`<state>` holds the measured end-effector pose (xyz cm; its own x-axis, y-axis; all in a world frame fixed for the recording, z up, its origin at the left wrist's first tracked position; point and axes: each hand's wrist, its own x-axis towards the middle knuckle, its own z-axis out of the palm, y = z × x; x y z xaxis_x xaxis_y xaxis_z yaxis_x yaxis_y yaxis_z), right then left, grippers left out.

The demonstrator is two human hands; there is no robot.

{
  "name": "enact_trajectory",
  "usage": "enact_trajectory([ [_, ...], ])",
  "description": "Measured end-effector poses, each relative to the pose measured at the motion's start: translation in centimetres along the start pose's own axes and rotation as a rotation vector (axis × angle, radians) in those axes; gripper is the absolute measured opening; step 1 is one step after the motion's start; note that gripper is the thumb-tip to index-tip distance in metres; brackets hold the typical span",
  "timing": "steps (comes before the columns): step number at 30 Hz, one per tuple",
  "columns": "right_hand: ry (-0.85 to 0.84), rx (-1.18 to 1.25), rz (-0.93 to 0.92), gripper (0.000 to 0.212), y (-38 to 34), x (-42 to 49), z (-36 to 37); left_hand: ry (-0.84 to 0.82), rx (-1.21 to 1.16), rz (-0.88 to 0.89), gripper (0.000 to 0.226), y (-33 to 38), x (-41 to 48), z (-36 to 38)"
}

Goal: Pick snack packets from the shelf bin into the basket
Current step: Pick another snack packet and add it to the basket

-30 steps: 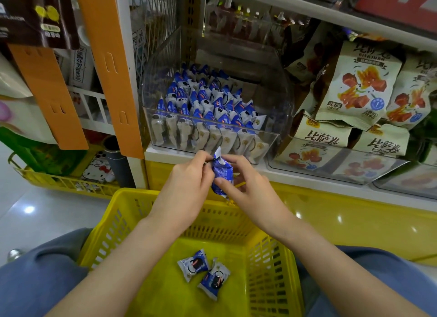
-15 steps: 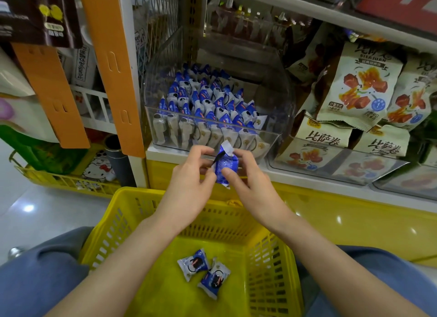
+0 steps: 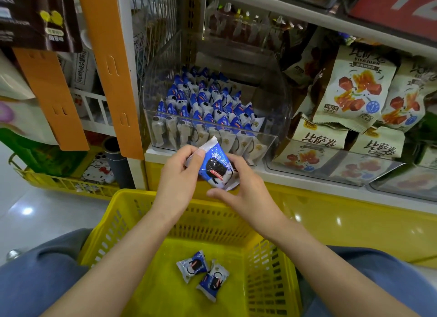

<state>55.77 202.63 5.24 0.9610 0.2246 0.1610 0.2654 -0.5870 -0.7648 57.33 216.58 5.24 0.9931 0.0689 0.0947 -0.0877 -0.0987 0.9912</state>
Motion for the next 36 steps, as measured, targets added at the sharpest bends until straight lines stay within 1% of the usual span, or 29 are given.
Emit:
enact_trajectory([
  [3, 0.004, 0.265, 0.064, 0.031, -0.4, 0.4, -0.6, 0.041, -0.126, -0.045, 0.022, 0.1, 0.4, -0.4],
  [5, 0.035, 0.342, 0.065, 0.028, -0.5, 0.6, -1.1, 0.065, -0.187, -0.090, 0.022, 0.2, 0.7, -0.7],
  [6, 0.049, 0.326, 0.060, 0.030, -0.6, 0.6, -1.2, 0.060, -0.196, -0.102, 0.023, 0.1, 0.7, -0.8],
  [8, 0.065, 0.208, 0.038, 0.038, -0.8, 0.6, -1.4, 0.043, -0.236, -0.125, 0.022, 0.1, 0.6, -1.0],
  [10, 0.058, 0.067, -0.027, 0.045, -1.0, 0.4, -1.6, 0.033, -0.271, -0.145, 0.020, 0.2, 0.5, -1.2],
  [11, 0.050, 0.030, -0.063, 0.047, -1.0, 0.3, -1.7, 0.033, -0.254, -0.124, 0.020, 0.3, 0.5, -1.4],
  [13, 0.011, 0.031, -0.088, 0.044, -1.2, 0.3, -1.8, 0.037, -0.138, -0.011, 0.017, 0.6, 0.6, -1.7],
  [16, -0.014, 0.118, -0.018, 0.032, -1.7, 0.2, -1.4, -0.006, 0.088, 0.152, 0.016, 1.2, 0.5, -1.9],
  [21, 0.090, 0.315, 0.000, 0.022, -2.4, 0.4, -1.5, -0.045, 0.196, 0.260, 0.015, 2.7, 0.8, -2.4],
  [24, 0.236, 0.358, -0.018, 0.017, -3.1, 1.9, -3.3, -0.039, 0.347, 0.394, 0.017, 4.1, 2.5, -3.6],
  [27, 0.358, 0.264, -0.025, 0.018, -3.9, 5.3, -5.2, -0.061, 0.615, 0.492, 0.027, 4.5, 4.6, -4.6],
  [29, 0.407, 0.141, -0.014, 0.023, -4.3, 8.5, -6.1, -0.091, 0.814, 0.527, 0.031, 4.0, 5.7, -4.7],
  [31, 0.463, 0.009, 0.002, 0.025, -4.4, 12.1, -6.5, -0.121, 0.949, 0.559, 0.032, 3.2, 6.4, -4.8],
  [33, 0.521, -0.130, 0.024, 0.027, -4.2, 15.6, -6.8, -0.122, 1.010, 0.604, 0.032, 2.3, 6.8, -5.1],
  [36, 0.490, -0.336, 0.096, 0.025, -2.8, 20.0, -7.3, -0.099, 1.032, 0.654, 0.033, 1.8, 7.4, -5.9],
])
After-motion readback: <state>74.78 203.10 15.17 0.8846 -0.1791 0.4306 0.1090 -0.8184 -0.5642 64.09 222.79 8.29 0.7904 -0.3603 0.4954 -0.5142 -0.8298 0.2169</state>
